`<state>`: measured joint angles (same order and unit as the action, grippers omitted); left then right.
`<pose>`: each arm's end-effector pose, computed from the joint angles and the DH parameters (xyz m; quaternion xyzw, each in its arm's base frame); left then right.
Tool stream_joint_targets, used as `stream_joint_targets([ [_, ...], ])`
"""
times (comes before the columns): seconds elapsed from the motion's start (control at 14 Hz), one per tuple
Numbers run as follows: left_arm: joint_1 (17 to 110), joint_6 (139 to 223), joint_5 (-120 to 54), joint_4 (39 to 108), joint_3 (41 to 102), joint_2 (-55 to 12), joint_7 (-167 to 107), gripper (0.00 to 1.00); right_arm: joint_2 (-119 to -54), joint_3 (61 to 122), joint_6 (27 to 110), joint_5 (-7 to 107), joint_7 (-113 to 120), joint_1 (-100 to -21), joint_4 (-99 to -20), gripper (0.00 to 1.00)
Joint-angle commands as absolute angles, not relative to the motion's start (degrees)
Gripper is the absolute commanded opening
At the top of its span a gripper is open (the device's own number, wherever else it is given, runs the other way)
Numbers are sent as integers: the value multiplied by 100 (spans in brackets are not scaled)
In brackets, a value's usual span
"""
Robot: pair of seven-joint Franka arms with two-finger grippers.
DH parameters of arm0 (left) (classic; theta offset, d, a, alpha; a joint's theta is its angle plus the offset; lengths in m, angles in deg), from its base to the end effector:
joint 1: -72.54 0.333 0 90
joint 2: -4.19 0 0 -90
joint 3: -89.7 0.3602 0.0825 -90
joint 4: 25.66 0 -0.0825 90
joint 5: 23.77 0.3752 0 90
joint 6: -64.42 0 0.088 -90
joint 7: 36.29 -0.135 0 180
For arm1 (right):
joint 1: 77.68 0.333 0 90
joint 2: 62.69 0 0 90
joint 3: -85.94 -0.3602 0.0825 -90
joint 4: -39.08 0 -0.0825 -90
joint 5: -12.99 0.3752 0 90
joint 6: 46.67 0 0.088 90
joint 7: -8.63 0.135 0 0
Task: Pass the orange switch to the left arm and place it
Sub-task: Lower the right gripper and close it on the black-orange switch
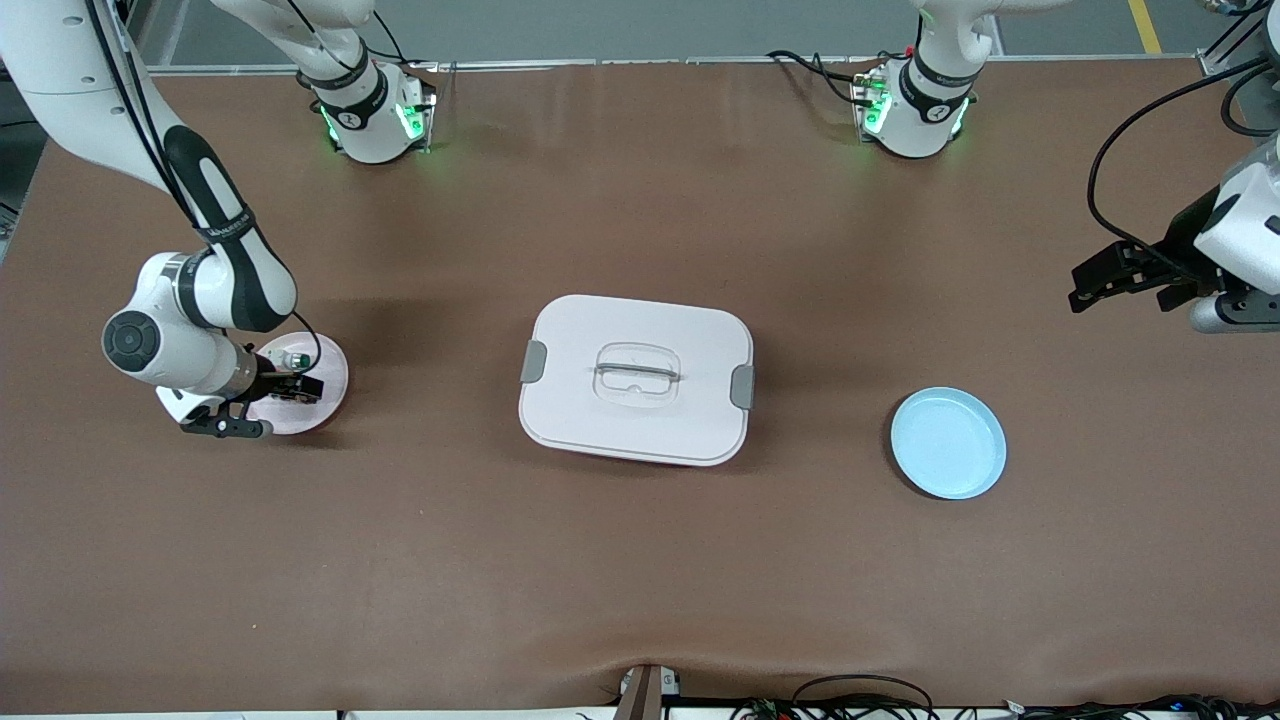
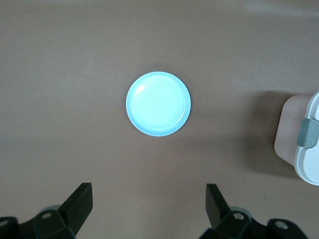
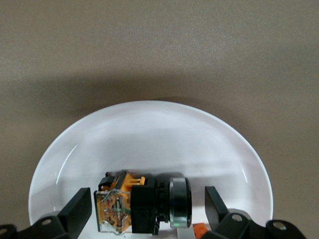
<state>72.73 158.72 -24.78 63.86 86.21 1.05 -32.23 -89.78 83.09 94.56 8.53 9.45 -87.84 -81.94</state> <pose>0.5715 -0.0342 0.6208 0.9998 0.0072 0.0137 0.0114 0.5722 -0.0747 0.1969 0.9973 -0.0411 -0.0599 0.0077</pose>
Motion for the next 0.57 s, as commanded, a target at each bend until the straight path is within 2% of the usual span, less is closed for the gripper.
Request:
stream_joint_targets([
  [0.0, 7298, 15776, -2553, 6311, 8610, 85, -3207, 100, -8959, 8207, 9518, 772, 916, -8937, -8247, 100],
  [0.07, 7298, 15776, -2553, 6311, 8610, 85, -3207, 100, -8959, 8207, 9457, 772, 916, -8937, -8238, 96],
  [0.14, 7298, 15776, -2553, 6311, 8610, 94, -3216, 100, -8950, 8207, 9431, 772, 916, -8928, -8247, 77],
  [0.36, 7306, 15776, -2553, 6311, 8619, 85, -3207, 100, -8941, 8198, 9115, 781, 994, -8919, -8168, 3],
  [0.5, 7306, 15767, -2553, 6320, 8610, 85, -3207, 100, -8932, 8198, 9061, 798, 1021, -8937, -8133, 0],
])
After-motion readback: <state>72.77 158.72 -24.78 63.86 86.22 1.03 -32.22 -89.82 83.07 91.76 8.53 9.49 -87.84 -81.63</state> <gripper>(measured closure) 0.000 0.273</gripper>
